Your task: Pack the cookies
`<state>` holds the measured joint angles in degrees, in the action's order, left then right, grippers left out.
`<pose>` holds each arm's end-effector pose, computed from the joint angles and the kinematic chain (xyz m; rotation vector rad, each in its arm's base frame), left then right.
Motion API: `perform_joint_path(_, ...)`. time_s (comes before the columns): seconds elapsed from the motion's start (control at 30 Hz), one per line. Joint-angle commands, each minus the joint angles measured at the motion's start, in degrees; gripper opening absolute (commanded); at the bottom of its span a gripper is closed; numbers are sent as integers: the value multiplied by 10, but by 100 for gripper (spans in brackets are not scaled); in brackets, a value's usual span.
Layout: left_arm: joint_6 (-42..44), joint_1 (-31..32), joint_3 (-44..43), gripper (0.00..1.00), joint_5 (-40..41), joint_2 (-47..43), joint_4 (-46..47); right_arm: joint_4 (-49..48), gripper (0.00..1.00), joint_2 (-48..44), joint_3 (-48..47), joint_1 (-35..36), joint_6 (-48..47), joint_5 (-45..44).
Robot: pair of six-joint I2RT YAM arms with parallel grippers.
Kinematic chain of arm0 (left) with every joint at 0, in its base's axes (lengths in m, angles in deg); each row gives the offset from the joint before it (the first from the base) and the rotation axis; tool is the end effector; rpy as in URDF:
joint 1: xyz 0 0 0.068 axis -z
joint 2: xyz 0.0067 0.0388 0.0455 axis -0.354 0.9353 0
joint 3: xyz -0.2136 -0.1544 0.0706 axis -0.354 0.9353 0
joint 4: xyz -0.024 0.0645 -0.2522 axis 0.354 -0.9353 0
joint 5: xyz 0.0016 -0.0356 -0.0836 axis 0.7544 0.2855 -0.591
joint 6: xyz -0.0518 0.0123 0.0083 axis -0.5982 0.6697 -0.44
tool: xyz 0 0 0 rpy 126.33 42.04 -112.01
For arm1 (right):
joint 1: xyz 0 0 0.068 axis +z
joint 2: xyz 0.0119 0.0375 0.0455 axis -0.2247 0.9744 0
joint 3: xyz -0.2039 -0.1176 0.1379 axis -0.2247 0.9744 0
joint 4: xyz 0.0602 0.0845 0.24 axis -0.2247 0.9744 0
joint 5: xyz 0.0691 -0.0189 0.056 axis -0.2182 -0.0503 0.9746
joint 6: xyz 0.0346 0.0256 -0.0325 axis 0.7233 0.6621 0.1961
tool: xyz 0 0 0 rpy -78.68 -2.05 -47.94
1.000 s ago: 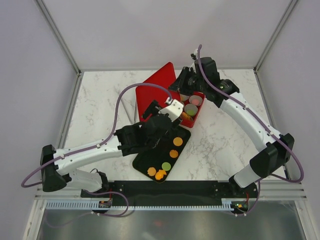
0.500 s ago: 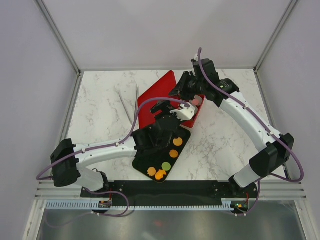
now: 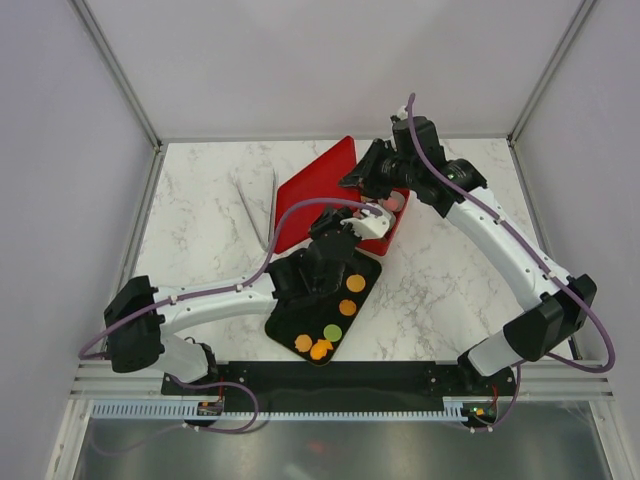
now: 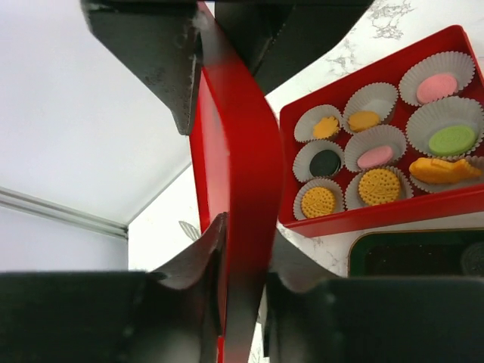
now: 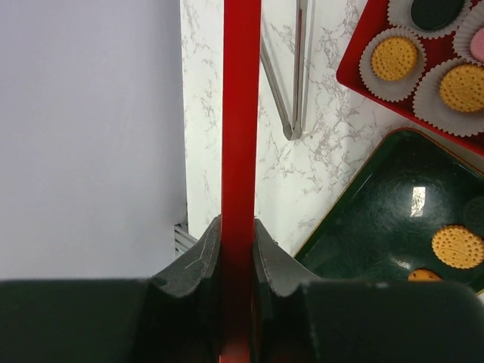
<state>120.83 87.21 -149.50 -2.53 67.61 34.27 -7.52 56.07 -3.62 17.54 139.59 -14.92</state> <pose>0.1588 -0.2922 0.3239 0.7300 1.5198 0.3685 0.2872 0.1792 0.4044 0.3147 2.3053 1.0743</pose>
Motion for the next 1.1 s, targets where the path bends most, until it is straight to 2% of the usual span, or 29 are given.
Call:
perform_joint_path(0.0, 2, -8, -18, 22, 4, -3, 44, -30, 2, -36, 1, 0, 12, 12)
perform_joint_path(0.07, -2, -8, -28, 14, -7, -4, 32, -31, 7, -36, 0, 0, 10, 12)
perform_joint_path(0.13, -15, -8, -41, 11, -18, -8, 18, -34, 13, -38, 2, 0, 8, 10)
perform_joint_path(0.17, -19, -8, -43, 8, -30, -8, 8, -39, 21, -41, 3, 0, 8, 10)
perform_joint_path(0.23, -37, -8, -49, 3, -47, -15, -2, -43, 31, -42, 4, 0, 7, 5)
perform_joint_path(0.33, -64, -8, -49, 2, -69, -25, -21, -51, 48, -46, 0, 0, 1, 1)
perform_joint_path(0.37, -69, -8, -49, 2, -76, -28, -25, -52, 61, -47, -9, 0, -1, -6)
perform_joint_path(0.53, -97, -8, -45, 2, -94, -34, -45, -56, 90, -54, -52, -1, -35, -45)
perform_joint_path(0.67, -125, -13, -39, 2, -95, -37, -52, -53, 98, -51, -94, -20, -49, -69)
perform_joint_path(0.77, -202, -48, -47, 2, -135, -52, -95, -53, 98, -54, -112, -62, -51, -54)
perform_joint_path(0.8, -269, -65, -48, 2, -158, -72, -107, -53, 98, -55, -115, -77, -55, -41)
perform_joint_path(0.83, -304, -85, -47, 2, -210, -83, -114, -54, 98, -57, -115, -93, -54, -17)
perform_joint_path(0.87, -339, -122, -43, 2, -238, -94, -114, -58, 98, -63, -104, -126, -53, -2)
perform_joint_path(0.93, -417, -153, -38, 2, -299, -116, -114, -77, 98, -91, -72, -157, -40, 38)
perform_joint_path(1.07, -498, -181, -48, 2, -312, -128, -88, -188, 98, -165, 110, -190, 0, 72)
